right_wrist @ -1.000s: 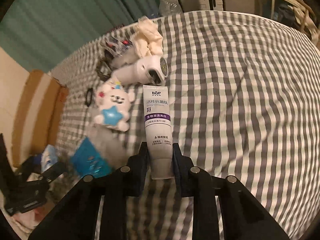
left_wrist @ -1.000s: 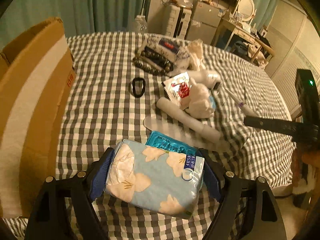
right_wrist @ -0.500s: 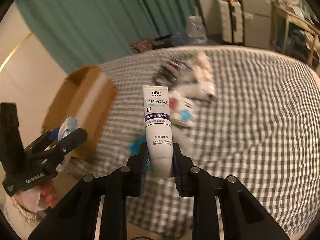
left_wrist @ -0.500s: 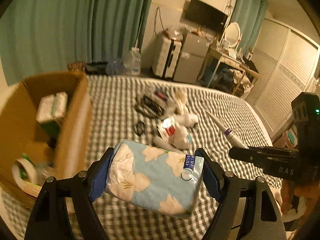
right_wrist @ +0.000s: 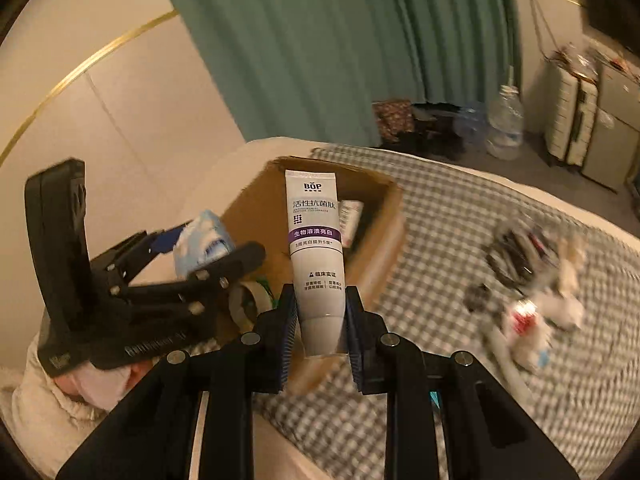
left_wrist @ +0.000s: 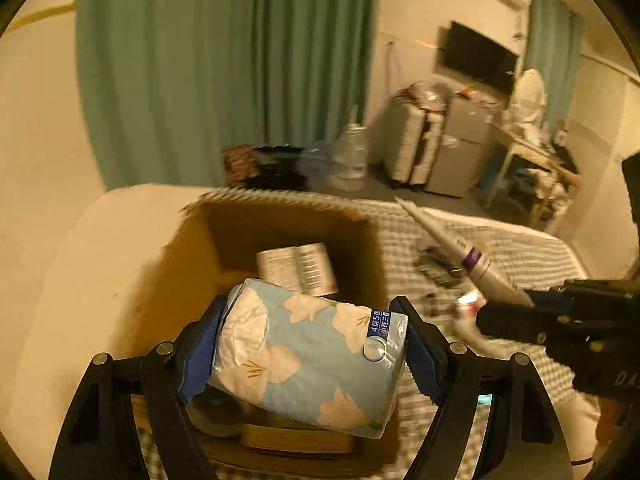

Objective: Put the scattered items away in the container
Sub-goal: 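Carry the tissue pack and white tube over the cardboard box and release them, then grasp the blue Amoxicillin blister pack with the left tool while the right grasps the white plush toy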

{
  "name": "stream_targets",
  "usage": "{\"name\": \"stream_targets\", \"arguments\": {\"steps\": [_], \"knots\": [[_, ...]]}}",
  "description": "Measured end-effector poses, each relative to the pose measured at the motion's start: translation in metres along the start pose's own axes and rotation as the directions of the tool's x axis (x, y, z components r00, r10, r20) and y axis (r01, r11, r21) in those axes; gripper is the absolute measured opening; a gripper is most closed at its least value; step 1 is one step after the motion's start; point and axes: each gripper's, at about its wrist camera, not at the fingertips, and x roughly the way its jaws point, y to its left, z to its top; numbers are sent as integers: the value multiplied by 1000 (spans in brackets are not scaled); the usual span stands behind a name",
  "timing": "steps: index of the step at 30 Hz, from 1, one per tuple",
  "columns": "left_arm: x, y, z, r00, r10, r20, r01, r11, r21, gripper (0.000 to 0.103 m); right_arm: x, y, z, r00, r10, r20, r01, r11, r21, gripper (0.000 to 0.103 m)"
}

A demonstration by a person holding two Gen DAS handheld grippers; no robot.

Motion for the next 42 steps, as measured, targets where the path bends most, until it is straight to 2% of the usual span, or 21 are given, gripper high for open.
{"name": "stream_targets", "arguments": {"steps": [6, 9, 10, 11, 12, 13, 16, 18, 19, 21, 22, 23, 24, 26, 28, 31, 33, 35, 37, 39, 42], "knots": [[47, 34, -26, 996, 36, -79, -38, 999, -28, 82, 72, 4, 10, 995, 80, -65, -76, 995, 61, 23], [59, 40, -34, 996, -2, -84, -1, 999, -34, 84, 91, 2, 10, 992, 109, -60, -105, 992, 74, 24], [62, 43, -36, 996, -13, -89, 10, 999, -32, 87, 95, 2, 10, 991, 121, -50, -116, 990, 79, 26], [65, 43, -38, 995, -13, -98, 10, 1000, -26, 92, 96, 2, 11, 991, 125, -37, -122, 989, 84, 41], [67, 40, -40, 995, -9, -101, 7, 1000, -17, 93, 96, 3, 11, 993, 118, -19, -116, 989, 92, 68], [67, 40, -40, 995, -11, -98, 11, 1000, -9, 94, 91, 2, 11, 994, 109, 9, -109, 989, 103, 76], [61, 39, -44, 997, -9, -76, 10, 1000, 11, 94, 78, 2, 9, 988, 122, 98, -132, 986, 106, 78], [53, 37, -45, 998, 3, -60, -2, 1000, 13, 94, 66, 4, 9, 988, 72, 135, -85, 992, 91, 78], [45, 35, -44, 999, 3, -41, -2, 1000, 18, 94, 53, 6, 5, 983, 25, 182, -38, 997, 69, 78], [24, 24, -41, 1000, -3, 17, 2, 1000, 27, 97, 36, 9, 2, 971, -17, 238, 10, 999, 31, 79], [15, 21, -40, 999, -7, 34, 6, 1000, 28, 103, 26, 6, 0, 962, -43, 271, 39, 999, 19, 79], [7, 15, -37, 999, -19, 49, 18, 999, 28, 103, 9, 7, -6, 944, -91, 319, 91, 996, 14, 82], [-3, 4, -35, 998, -46, 52, 44, 998, 33, 103, 0, 7, -7, 935, -115, 335, 118, 993, 13, 88], [-12, -13, -30, 995, -89, 40, 87, 995, 43, 103, -24, 4, -15, 904, -194, 381, 202, 979, 21, 94], [-23, -34, -30, 992, -117, 40, 115, 992, 52, 103, -46, -2, -23, 876, -252, 411, 260, 965, 36, 98], [-32, -66, -36, 983, -184, 6, 183, 981, 58, 103, -77, -19, -40, 856, -294, 425, 289, 954, 77, 103], [-32, -81, -43, 965, -261, -37, 262, 965, 21, 103, -91, -30, -50, 854, -280, 438, 266, 959, 95, 103], [-29, -97, -53, 957, -286, -46, 284, 958, -35, 103, -106, -48, -65, 864, -260, 431, 242, 965, 97, 103], [-19, -111, -63, 954, -285, -88, 280, 958, -68, 103, -111, -64, -77, 875, -248, 415, 225, 969, 104, 103], [-5, -126, -76, 954, -269, -132, 261, 962, -76, 103, -113, -91, -92, 885, -270, 379, 231, 962, 146, 103], [8, -146, -94, 966, -215, -144, 210, 976, -50, 103, -104, -124, -108, 885, -339, 319, 287, 937, 200, 103]]}}
